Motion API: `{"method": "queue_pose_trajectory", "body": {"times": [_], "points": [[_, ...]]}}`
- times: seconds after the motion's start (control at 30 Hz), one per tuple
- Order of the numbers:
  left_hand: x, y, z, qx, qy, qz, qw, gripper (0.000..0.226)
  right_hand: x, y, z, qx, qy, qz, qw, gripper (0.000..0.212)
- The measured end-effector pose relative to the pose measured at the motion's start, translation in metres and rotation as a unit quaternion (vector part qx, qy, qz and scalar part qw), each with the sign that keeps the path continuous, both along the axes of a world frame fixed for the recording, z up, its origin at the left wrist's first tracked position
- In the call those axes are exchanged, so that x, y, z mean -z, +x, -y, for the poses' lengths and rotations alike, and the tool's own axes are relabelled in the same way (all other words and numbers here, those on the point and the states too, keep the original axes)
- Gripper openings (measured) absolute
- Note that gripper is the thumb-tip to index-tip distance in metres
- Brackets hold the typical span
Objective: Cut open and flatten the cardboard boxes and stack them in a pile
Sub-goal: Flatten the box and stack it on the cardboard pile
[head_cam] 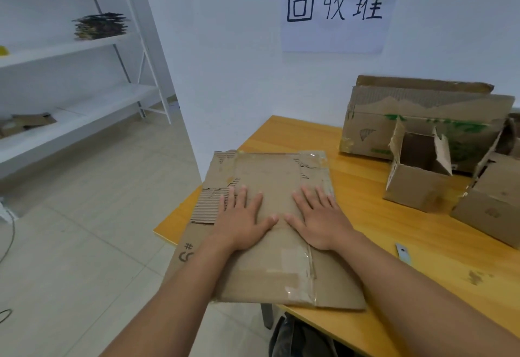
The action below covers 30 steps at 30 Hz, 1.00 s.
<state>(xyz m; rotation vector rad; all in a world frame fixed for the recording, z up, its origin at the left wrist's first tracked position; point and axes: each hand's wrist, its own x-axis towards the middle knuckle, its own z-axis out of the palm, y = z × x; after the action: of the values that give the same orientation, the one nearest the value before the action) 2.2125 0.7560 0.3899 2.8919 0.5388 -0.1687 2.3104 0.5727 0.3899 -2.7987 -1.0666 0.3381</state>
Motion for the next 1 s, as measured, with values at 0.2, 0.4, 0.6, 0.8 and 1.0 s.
{"method": "queue_pose_trajectory", "body": {"times": [0.2, 0.4, 0.6, 0.8, 1.0], "points": [[-0.006, -0.027, 0.020, 0.007, -0.012, -0.021, 1.000, 0.079, 0.008, 0.003, 0.000, 0.022, 0.003, 0.014, 1.000, 0.076], [0.002, -0.060, 0.027, 0.001, -0.005, -0.008, 1.000, 0.079, -0.001, -0.012, -0.002, 0.040, 0.019, 0.037, 0.998, 0.068], [0.000, -0.058, 0.028, 0.011, -0.018, 0.004, 1.000, 0.077, 0.002, -0.068, 0.012, 0.006, 0.031, 0.008, 0.999, 0.064], [-0.001, -0.079, 0.010, -0.005, 0.023, 0.008, 1.000, 0.082, 0.003, -0.069, 0.014, 0.020, 0.021, 0.007, 1.000, 0.067], [0.010, -0.087, 0.019, -0.008, 0.006, -0.003, 1.000, 0.090, -0.010, -0.065, 0.023, 0.026, 0.009, 0.031, 0.999, 0.062]]}}
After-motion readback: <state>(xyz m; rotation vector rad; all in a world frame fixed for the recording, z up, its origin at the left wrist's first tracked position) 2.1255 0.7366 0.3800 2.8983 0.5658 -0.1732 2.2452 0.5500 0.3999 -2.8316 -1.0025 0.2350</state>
